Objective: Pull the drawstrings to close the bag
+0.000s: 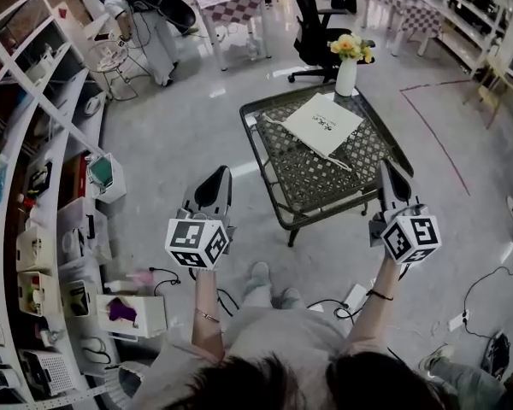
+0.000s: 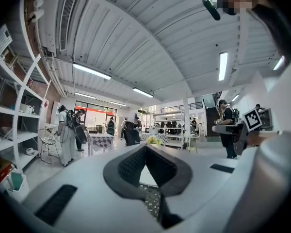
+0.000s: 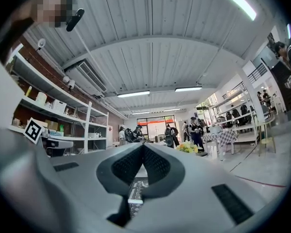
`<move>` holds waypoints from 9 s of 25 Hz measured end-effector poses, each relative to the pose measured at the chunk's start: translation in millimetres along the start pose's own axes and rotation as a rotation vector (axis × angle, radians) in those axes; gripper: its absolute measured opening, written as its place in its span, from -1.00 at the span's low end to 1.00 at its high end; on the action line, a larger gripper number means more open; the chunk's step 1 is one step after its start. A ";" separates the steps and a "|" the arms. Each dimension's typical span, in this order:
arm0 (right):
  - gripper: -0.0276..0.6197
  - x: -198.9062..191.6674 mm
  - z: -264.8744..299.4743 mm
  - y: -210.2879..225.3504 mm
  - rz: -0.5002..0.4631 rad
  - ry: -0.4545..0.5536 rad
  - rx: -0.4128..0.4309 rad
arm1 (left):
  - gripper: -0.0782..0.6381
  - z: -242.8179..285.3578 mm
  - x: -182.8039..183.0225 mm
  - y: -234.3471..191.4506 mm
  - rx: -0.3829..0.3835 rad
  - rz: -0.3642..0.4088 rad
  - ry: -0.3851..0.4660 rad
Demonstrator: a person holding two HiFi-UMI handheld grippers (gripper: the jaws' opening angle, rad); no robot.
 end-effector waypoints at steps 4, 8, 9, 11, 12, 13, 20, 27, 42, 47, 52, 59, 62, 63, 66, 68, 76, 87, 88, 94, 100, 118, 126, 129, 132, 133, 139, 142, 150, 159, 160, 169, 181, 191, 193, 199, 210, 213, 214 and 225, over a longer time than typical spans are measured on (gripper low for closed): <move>-0.85 -9.4 13.2 -7.3 0.009 -0.014 0.000 | -0.71 2.7 -11.4 -16.1 0.001 -0.018 -0.014; -0.85 -19.5 32.4 -14.5 0.022 -0.033 -0.013 | -0.71 14.3 -19.8 -41.6 -0.023 -0.033 -0.021; -0.85 -20.3 38.7 -15.8 0.028 -0.030 -0.022 | -0.71 19.0 -20.8 -49.5 -0.031 -0.036 -0.022; -0.85 -20.7 52.1 -18.5 0.049 -0.014 -0.047 | -0.71 29.0 -22.4 -66.6 -0.049 -0.041 -0.024; -0.85 -21.1 58.5 -19.8 0.073 -0.002 -0.057 | -0.71 33.9 -23.3 -75.5 -0.059 -0.043 -0.027; -0.85 -21.8 64.3 -21.3 0.104 0.012 -0.066 | -0.71 38.5 -24.1 -84.6 -0.070 -0.043 -0.029; -0.85 -31.5 104.3 -44.7 0.110 0.040 -0.154 | -0.71 69.8 -25.4 -152.4 -0.147 -0.045 -0.034; -0.85 -44.1 126.5 -69.7 0.070 0.032 -0.243 | -0.71 97.2 -24.6 -193.8 -0.248 -0.028 -0.042; -0.85 -73.0 112.3 -60.7 0.038 -0.032 -0.432 | -0.71 149.6 -56.7 -197.5 -0.421 -0.059 -0.105; -0.85 -80.5 126.9 -46.4 0.022 -0.053 -0.474 | -0.71 180.3 -65.7 -202.3 -0.453 -0.072 -0.119; -0.85 -82.6 162.3 -23.0 0.033 -0.042 -0.511 | -0.71 228.3 -66.5 -215.1 -0.487 -0.063 -0.126; -0.85 -80.9 212.8 0.9 0.022 -0.046 -0.541 | -0.71 290.6 -66.4 -232.6 -0.529 -0.055 -0.144; -0.85 -84.0 226.2 14.9 0.009 -0.065 -0.551 | -0.71 314.5 -68.7 -234.9 -0.543 -0.070 -0.152; -0.85 -84.7 229.4 20.0 0.008 -0.068 -0.556 | -0.71 321.9 -69.3 -234.0 -0.552 -0.076 -0.155; -0.85 -86.9 235.9 29.8 0.011 -0.077 -0.565 | -0.71 338.0 -71.0 -230.7 -0.573 -0.078 -0.165; -0.85 -87.4 238.6 34.4 0.005 -0.085 -0.569 | -0.71 346.3 -71.3 -229.1 -0.581 -0.075 -0.171; -0.85 -77.3 225.4 52.7 0.007 -0.073 -0.600 | -0.71 374.7 -74.1 -215.4 -0.651 -0.047 -0.212; -0.85 -98.8 204.6 76.3 0.078 -0.104 -0.686 | -0.71 401.8 -93.9 -205.4 -0.694 -0.015 -0.309; -0.85 -101.1 205.0 78.0 0.094 -0.104 -0.688 | -0.71 403.8 -96.4 -206.5 -0.698 -0.011 -0.320; -0.85 -111.9 216.1 96.7 0.118 -0.145 -0.678 | -0.71 423.0 -116.6 -212.0 -0.693 0.038 -0.392; -0.85 -126.7 228.9 113.0 0.085 -0.254 -0.654 | -0.71 433.3 -142.2 -216.3 -0.721 0.030 -0.454; -0.85 -224.3 252.7 112.3 0.175 -0.479 -0.472 | -0.71 450.2 -221.7 -227.6 -0.792 0.027 -0.683; -0.85 -267.4 259.5 104.2 0.183 -0.592 -0.367 | -0.71 449.5 -254.4 -235.1 -0.830 0.102 -0.797; -0.85 -284.2 260.3 101.2 0.178 -0.642 -0.340 | -0.71 449.6 -264.3 -235.5 -0.852 0.111 -0.821; -0.85 -299.5 263.0 95.0 0.177 -0.697 -0.285 | -0.71 448.3 -273.7 -235.6 -0.888 0.147 -0.851; -0.85 -304.5 263.8 93.8 0.173 -0.715 -0.272 | -0.71 447.7 -278.1 -235.6 -0.904 0.168 -0.868; -0.84 -332.5 262.2 91.3 0.114 -0.826 -0.211 | -0.70 443.7 -298.6 -233.5 -0.987 0.243 -0.933; -0.84 -344.7 259.2 89.5 0.087 -0.877 -0.179 | -0.70 440.4 -307.6 -233.2 -1.024 0.267 -0.965; -0.55 -369.1 251.7 78.5 -0.032 -1.016 -0.040 | -0.55 433.5 -326.6 -230.4 -1.109 0.332 -1.025; -0.37 -386.2 249.3 69.0 -0.233 -1.140 0.117 | -0.44 431.3 -349.7 -231.3 -1.215 0.498 -1.110; -0.37 -387.2 249.7 68.8 -0.250 -1.151 0.131 | -0.43 431.5 -351.8 -230.9 -1.228 0.521 -1.124; -0.36 -403.0 252.6 58.5 -0.385 -1.224 0.240 | -0.42 433.1 -366.3 -225.7 -1.271 0.622 -1.133; -0.37 -413.3 248.0 57.3 -0.429 -1.266 0.267 | -0.47 427.9 -375.8 -223.6 -1.304 0.655 -1.140; -0.56 -415.2 249.3 57.7 -0.538 -1.271 0.286 | -0.49 429.8 -377.6 -224.2 -1.349 0.622 -1.161; -0.61 -415.9 248.3 55.6 -0.553 -1.269 0.296 | -0.51 429.0 -377.9 -223.9 -1.359 0.624 -1.165; -0.74 -417.1 247.3 53.0 -0.572 -1.288 0.321 | -0.53 429.9 -378.1 -224.7 -1.373 0.586 -1.177; -0.82 -417.4 249.2 54.0 -0.530 -1.325 0.314 | -0.55 432.5 -375.8 -224.4 -1.372 0.545 -1.183; -0.82 -417.0 249.5 54.3 -0.503 -1.327 0.304 | -0.60 434.3 -375.6 -225.1 -1.374 0.533 -1.182; -0.82 -416.9 249.6 54.1 -0.505 -1.327 0.305 | -0.61 434.8 -375.5 -225.4 -1.376 0.533 -1.182; -0.84 -418.5 249.4 54.6 -0.528 -1.336 0.246 | -0.69 437.1 -376.5 -225.2 -1.385 0.533 -1.197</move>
Point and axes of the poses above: the fingertips, and each gripper's own axes: z forward along the fingers, y to its right, x out of its top, the point moved 4 cm from there along -z, backward along the fingers, and after that the axes turned 14 degrees about -x, right-handed, at the moved point
